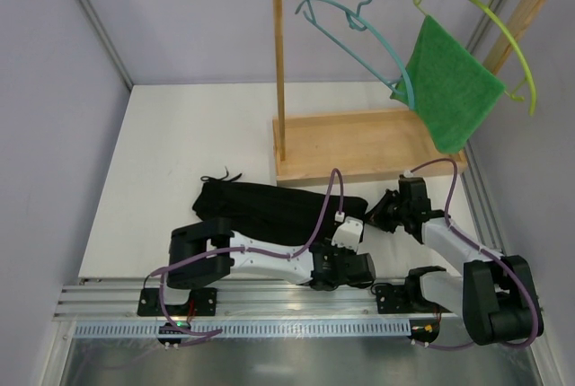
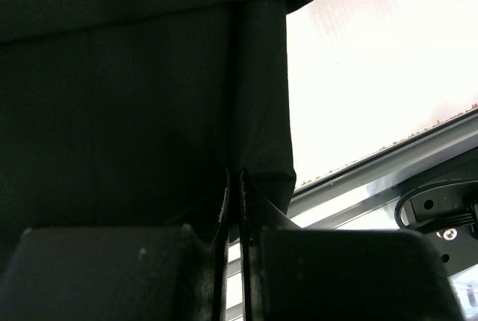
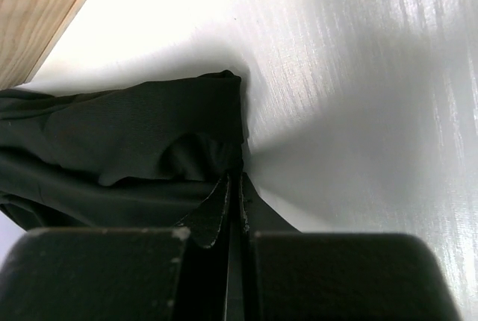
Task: Place the trousers on the hanger
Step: Fold the trousers
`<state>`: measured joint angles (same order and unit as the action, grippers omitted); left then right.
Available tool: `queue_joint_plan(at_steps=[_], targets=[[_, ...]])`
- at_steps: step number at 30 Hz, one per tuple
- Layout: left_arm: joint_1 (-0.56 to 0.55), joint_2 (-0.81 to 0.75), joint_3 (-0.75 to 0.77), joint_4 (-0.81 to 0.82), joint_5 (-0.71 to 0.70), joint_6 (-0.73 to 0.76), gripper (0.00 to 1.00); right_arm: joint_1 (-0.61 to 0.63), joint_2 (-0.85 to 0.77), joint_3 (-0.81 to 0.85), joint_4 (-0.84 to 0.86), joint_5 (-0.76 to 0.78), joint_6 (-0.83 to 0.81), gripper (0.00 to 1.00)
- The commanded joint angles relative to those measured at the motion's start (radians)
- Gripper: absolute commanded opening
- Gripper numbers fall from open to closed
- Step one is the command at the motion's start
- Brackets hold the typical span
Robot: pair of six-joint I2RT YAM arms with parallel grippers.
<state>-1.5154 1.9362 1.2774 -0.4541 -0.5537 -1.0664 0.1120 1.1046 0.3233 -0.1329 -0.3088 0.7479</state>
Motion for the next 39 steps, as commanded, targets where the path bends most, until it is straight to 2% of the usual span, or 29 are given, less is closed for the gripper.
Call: queue_joint_plan(at_steps=[1,10,16,24,26,27,30,34,39], targets=[[-0.026,-0.033,-0.032,-0.052,0.021,-0.024,0.00,-0.015,-0.008,0.082,0.049,0.138,-0.065,0.04],[-0.034,-0.036,-0.035,-0.038,0.021,-0.023,0.00,-0.015,0.037,0.135,0.050,0.158,-0.116,0.04],[-0.034,-0.037,-0.035,-0.038,0.020,-0.029,0.00,-0.017,0.040,0.166,0.027,0.183,-0.145,0.15],[-0.032,-0.017,0.008,-0.047,0.020,-0.029,0.01,-0.018,0.044,0.201,0.003,0.152,-0.170,0.17],[-0.031,-0.005,0.046,-0.077,0.017,-0.027,0.09,-0.015,0.023,0.198,-0.017,0.126,-0.173,0.17],[-0.026,-0.002,0.063,-0.086,0.014,-0.020,0.17,-0.017,-0.004,0.197,-0.054,0.123,-0.173,0.18],[-0.009,-0.009,0.129,-0.121,0.009,0.019,0.34,-0.017,-0.084,0.189,-0.135,0.097,-0.177,0.20],[0.044,-0.068,0.206,-0.187,0.020,0.060,0.40,-0.015,-0.208,0.148,-0.186,0.025,-0.157,0.22],[0.165,-0.219,0.165,-0.248,0.057,0.077,0.42,0.014,-0.307,0.116,-0.199,-0.050,-0.084,0.23]])
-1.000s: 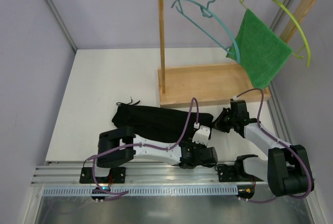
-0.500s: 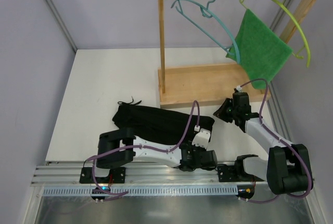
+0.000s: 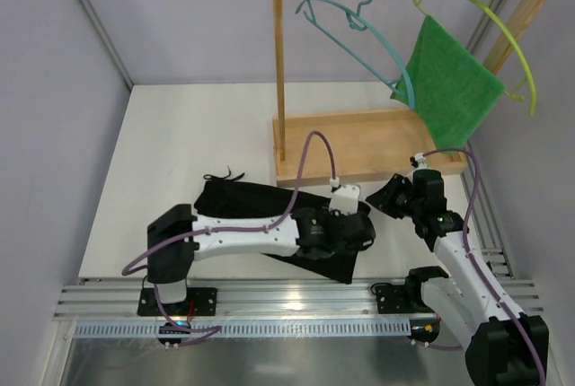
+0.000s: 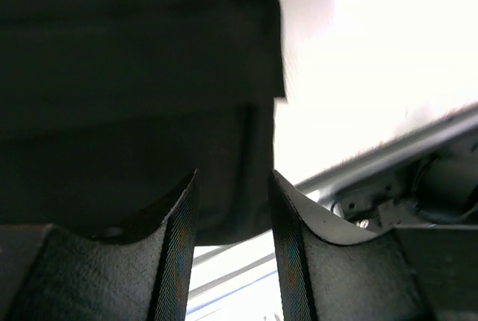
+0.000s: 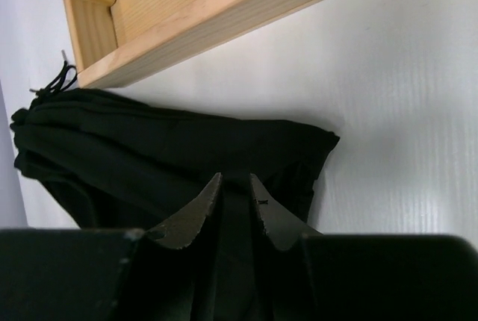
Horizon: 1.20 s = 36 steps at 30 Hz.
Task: Place the trousers on the hanger
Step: Fold the trousers, then grab a hanger with the right arm
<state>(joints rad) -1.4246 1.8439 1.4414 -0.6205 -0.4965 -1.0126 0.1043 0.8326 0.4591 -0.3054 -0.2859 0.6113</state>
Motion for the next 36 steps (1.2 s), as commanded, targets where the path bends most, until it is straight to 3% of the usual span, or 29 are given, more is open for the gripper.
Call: queue_joint_plan(at_steps=[1,4,10,17,23,31,33,34,36], targets=[[0.105,-0.144,-0.019,-0.106,0.004,0.019,0.42,0.037,-0.041,-0.037,-0.015,-0.078,0.071,0.23],[0.284,-0.221,-0.094,-0.162,0.071,0.031,0.38,0.152,-0.027,-0.074,0.093,-0.049,0.151,0.23],[0.643,-0.406,-0.257,-0.203,0.121,0.072,0.27,0.362,0.100,-0.066,0.121,0.020,0.238,0.23],[1.086,-0.554,-0.511,-0.107,0.225,0.095,0.19,0.331,0.196,-0.152,0.128,0.215,0.265,0.28],[1.130,-0.473,-0.616,-0.022,0.268,0.092,0.16,0.244,0.336,-0.034,0.066,0.264,0.127,0.31],[1.127,-0.480,-0.739,-0.010,0.328,-0.035,0.14,0.202,0.249,0.099,-0.012,0.249,-0.074,0.41],[1.127,-0.572,-0.730,-0.054,0.285,-0.043,0.19,0.207,0.200,0.171,-0.101,0.208,-0.125,0.47],[1.127,-0.613,-0.698,-0.100,0.264,-0.040,0.29,0.215,0.176,0.196,-0.166,0.176,-0.145,0.50],[1.125,-0.681,-0.652,-0.133,0.220,-0.031,0.43,0.221,0.094,0.275,-0.233,0.157,-0.188,0.67]])
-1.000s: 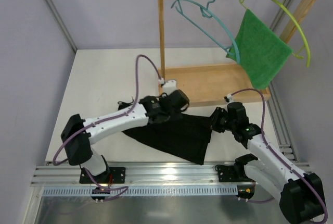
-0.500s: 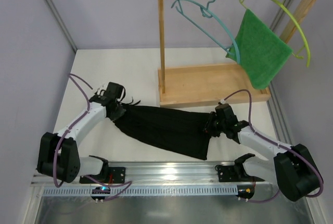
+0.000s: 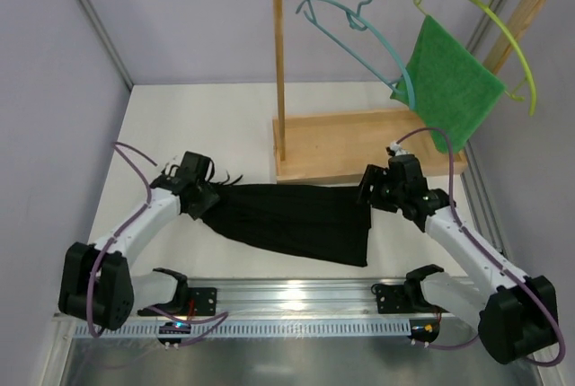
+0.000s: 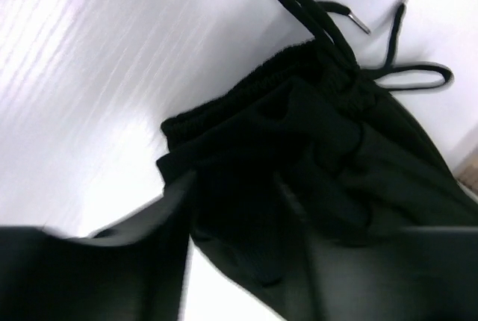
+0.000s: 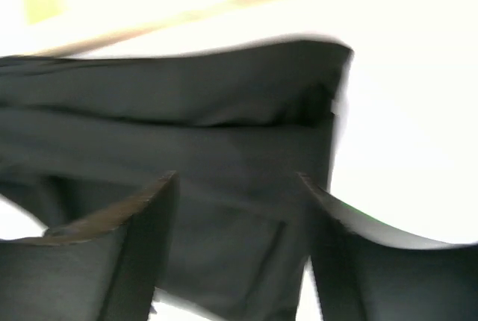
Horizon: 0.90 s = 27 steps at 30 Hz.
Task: Place the trousers on the hanger
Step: Grab a hanger with the right arm
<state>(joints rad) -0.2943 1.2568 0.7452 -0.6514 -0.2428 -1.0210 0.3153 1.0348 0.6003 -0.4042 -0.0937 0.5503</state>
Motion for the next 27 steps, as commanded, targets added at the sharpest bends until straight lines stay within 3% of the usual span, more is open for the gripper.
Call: queue_joint_plan(at_steps=[1,3,5,6,9,14,21,24,27], targets=[[-0.005,-0.155,0.075,-0.112,-0.039,-0.011,0.53,0.016,-0.134,0.166,-0.162,-0.076,-0.142,0.74],[-0.003,-0.194,0.163,-0.096,-0.027,0.045,0.62,0.019,-0.192,0.298,-0.244,-0.109,-0.164,0.81],[-0.005,-0.200,0.247,-0.050,0.012,0.105,0.95,0.034,-0.199,0.415,-0.333,-0.139,-0.194,0.82],[-0.003,-0.191,0.278,-0.053,0.028,0.163,1.00,0.042,-0.199,0.538,-0.359,-0.147,-0.202,0.84],[-0.003,-0.140,0.376,-0.077,0.086,0.232,1.00,0.047,-0.154,0.799,-0.470,-0.178,-0.223,0.87],[-0.003,-0.180,0.349,0.022,0.276,0.260,1.00,0.047,-0.050,1.097,-0.484,-0.268,-0.263,0.88],[-0.003,-0.174,0.295,0.148,0.488,0.219,0.98,0.047,0.206,1.545,-0.492,-0.028,-0.386,0.88],[-0.003,-0.160,0.319,0.142,0.514,0.266,0.99,0.044,0.304,1.610,-0.464,0.128,-0.501,0.88],[-0.003,-0.168,0.307,0.139,0.485,0.280,0.97,0.030,0.388,1.619,-0.436,0.134,-0.544,0.89]])
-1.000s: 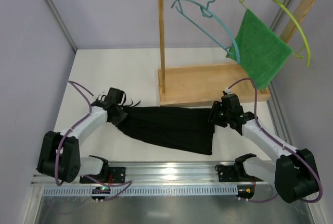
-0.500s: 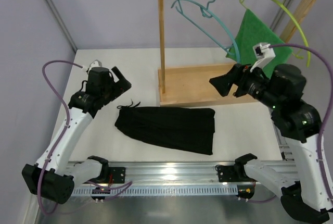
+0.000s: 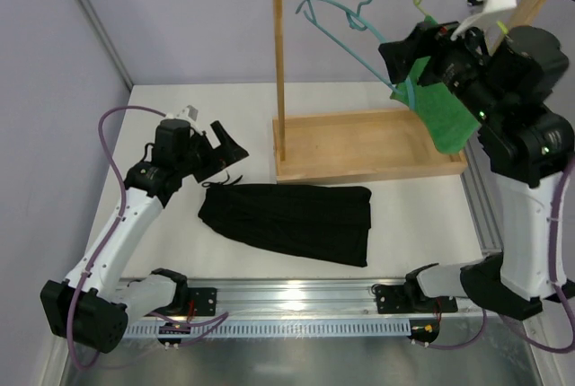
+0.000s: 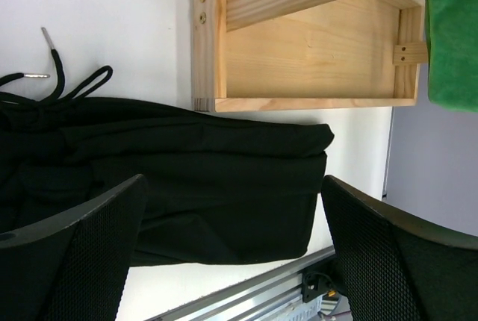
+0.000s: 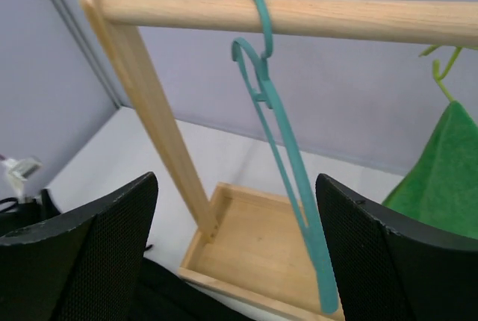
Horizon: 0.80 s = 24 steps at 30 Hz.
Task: Place the trousers on the hanger
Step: Grab a hanger with the right arm
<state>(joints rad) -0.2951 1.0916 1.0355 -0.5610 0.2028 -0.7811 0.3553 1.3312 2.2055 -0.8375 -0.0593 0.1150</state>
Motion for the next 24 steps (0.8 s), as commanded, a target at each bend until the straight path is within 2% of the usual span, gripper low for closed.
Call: queue_joint_plan(at_steps=[1,9,12,13,15,16,18,23,24], targets=[[-0.004,-0.002,0.009,0.052,0.029,0.045,0.97,-0.019,0.108,0.016,-0.002,0.098,-0.154,0.89],[-0.004,0.008,-0.022,0.015,-0.058,0.098,0.95,-0.045,0.151,-0.063,0.051,0.122,-0.213,0.88],[0.022,0.045,-0.009,-0.066,-0.241,0.105,0.95,-0.058,0.175,-0.067,0.011,0.021,-0.204,0.79],[0.045,0.062,-0.014,-0.086,-0.276,0.097,0.95,-0.059,0.172,-0.076,0.002,-0.005,-0.199,0.72],[0.120,0.088,-0.058,-0.058,-0.241,0.066,0.93,-0.058,0.155,-0.124,0.005,-0.059,-0.181,0.65],[0.137,0.091,-0.083,-0.028,-0.212,0.053,0.92,-0.058,0.146,-0.145,0.021,-0.065,-0.175,0.58],[0.161,0.103,-0.129,0.028,-0.123,0.022,0.92,-0.058,0.109,-0.216,0.060,-0.063,-0.156,0.55],[0.163,0.189,-0.210,0.061,-0.065,-0.029,0.90,-0.058,0.082,-0.280,0.095,-0.051,-0.121,0.44],[0.163,0.204,-0.215,0.056,-0.069,-0.032,0.89,-0.058,0.080,-0.280,0.095,-0.050,-0.117,0.39]])
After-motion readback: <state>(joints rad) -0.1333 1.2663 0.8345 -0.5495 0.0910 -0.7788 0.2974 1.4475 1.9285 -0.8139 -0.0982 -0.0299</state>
